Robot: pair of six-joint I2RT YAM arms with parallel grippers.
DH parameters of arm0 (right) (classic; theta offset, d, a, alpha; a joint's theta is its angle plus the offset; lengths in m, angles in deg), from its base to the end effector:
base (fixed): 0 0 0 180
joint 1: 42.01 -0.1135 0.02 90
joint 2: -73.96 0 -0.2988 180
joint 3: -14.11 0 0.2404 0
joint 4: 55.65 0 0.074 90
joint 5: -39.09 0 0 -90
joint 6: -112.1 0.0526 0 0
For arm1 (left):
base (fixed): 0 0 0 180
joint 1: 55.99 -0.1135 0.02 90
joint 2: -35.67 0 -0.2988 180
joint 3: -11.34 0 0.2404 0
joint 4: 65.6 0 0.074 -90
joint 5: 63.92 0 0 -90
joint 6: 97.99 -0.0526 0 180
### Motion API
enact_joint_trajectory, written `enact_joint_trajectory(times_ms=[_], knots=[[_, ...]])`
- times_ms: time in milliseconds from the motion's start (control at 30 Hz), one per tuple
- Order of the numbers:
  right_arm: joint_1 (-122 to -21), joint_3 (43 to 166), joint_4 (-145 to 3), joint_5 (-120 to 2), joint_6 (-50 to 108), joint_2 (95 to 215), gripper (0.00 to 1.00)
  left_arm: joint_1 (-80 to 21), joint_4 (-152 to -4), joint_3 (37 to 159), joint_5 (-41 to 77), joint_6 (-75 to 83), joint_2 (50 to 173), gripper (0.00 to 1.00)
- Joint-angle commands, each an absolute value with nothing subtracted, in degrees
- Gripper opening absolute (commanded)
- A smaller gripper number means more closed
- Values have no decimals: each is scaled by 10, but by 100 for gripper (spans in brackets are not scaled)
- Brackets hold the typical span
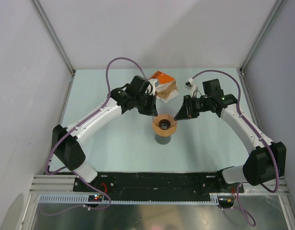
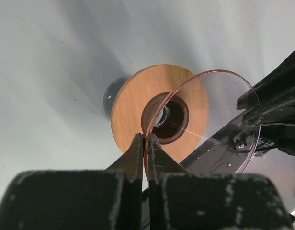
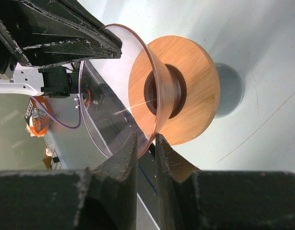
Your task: Place the coffee filter in the dripper
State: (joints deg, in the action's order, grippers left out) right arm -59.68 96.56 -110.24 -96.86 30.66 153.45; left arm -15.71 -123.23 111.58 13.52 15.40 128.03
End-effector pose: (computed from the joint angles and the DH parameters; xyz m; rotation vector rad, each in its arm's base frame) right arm 0.2498 0.1193 0.3330 -0.5472 2.3805 1.1885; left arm 0.2607 -0.2359 0.3493 0.4779 2.5163 -0.7339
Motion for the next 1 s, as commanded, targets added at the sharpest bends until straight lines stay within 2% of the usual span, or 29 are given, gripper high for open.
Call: enact_joint_trajectory(times_ms=[0, 300, 500, 633, 833, 967], knots=[[-617, 915, -1171, -858, 225, 1573, 0, -147, -1265, 1062, 176, 115, 1318, 0], [-617, 930, -1169, -874, 225, 1562, 0, -152, -1263, 1098, 175, 107, 1300, 1], [-619, 967, -1177, -892, 235, 1550, 7, -159, -1263, 1136, 167, 106, 1285, 6], [-619, 988, -1182, -897, 243, 1550, 18, -167, -1265, 1150, 150, 106, 1284, 13], [-616, 1009, -1188, -907, 251, 1556, 34, -168, -1264, 1177, 135, 97, 1280, 32], [-616, 1030, -1188, -917, 260, 1560, 49, -172, -1264, 1187, 128, 96, 1281, 42]])
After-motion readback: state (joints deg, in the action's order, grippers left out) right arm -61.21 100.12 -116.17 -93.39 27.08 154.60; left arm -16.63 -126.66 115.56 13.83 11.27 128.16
